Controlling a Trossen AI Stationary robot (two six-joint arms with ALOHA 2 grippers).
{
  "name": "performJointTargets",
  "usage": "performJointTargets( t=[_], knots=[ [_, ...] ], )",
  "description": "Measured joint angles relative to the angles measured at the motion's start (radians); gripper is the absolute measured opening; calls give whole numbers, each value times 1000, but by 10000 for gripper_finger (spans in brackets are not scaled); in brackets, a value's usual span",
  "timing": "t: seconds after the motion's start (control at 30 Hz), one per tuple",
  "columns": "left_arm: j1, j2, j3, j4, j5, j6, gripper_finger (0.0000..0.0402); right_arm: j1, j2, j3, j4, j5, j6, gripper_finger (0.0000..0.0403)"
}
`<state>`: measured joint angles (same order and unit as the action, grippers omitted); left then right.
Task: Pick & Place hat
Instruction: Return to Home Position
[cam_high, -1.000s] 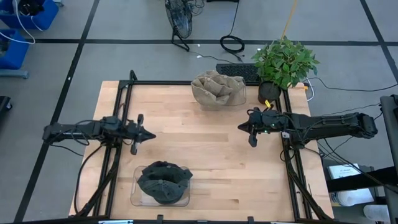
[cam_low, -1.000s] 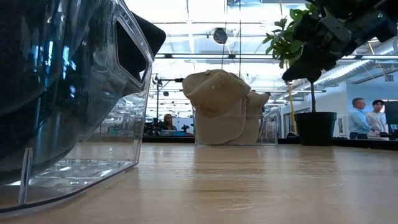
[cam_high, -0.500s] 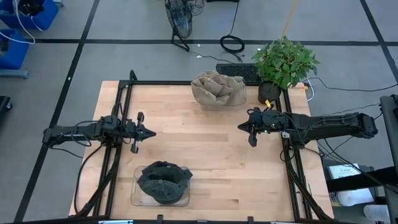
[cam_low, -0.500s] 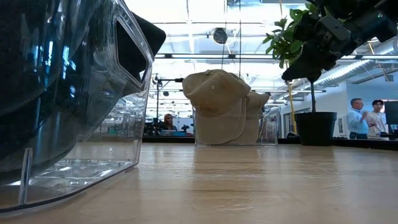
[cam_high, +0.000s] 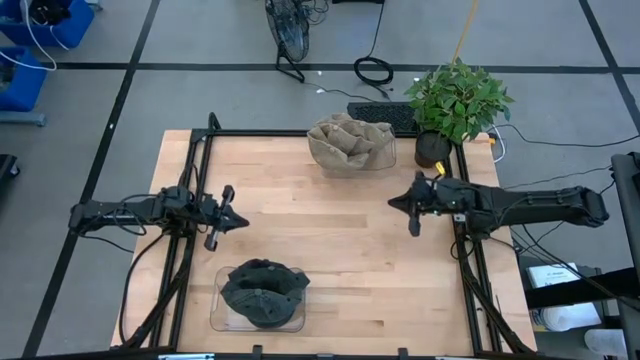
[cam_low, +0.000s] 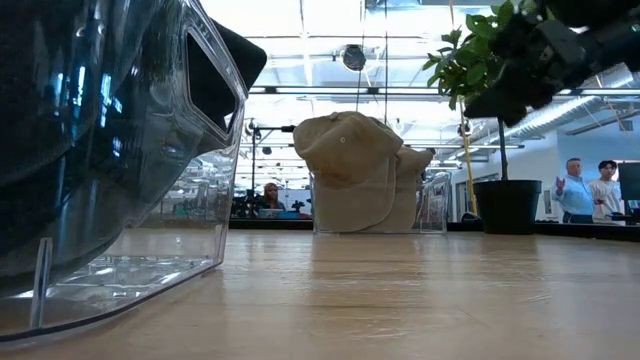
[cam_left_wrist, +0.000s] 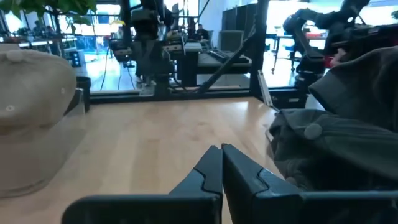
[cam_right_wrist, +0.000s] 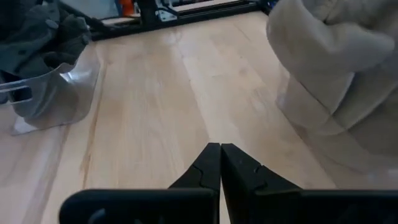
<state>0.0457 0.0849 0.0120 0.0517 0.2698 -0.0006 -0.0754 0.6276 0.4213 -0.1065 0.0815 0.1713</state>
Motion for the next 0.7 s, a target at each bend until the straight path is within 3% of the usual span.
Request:
performJointTargets(
  t=[0.3, 0.7],
  knots=[
    [-2, 0, 0, 11, -6, -5, 5, 57, -232, -218, 139, -7, 26, 0],
    [-2, 0, -1, 18, -9, -5, 62, 67, -604, -330, 144, -84, -90, 0]
  ],
)
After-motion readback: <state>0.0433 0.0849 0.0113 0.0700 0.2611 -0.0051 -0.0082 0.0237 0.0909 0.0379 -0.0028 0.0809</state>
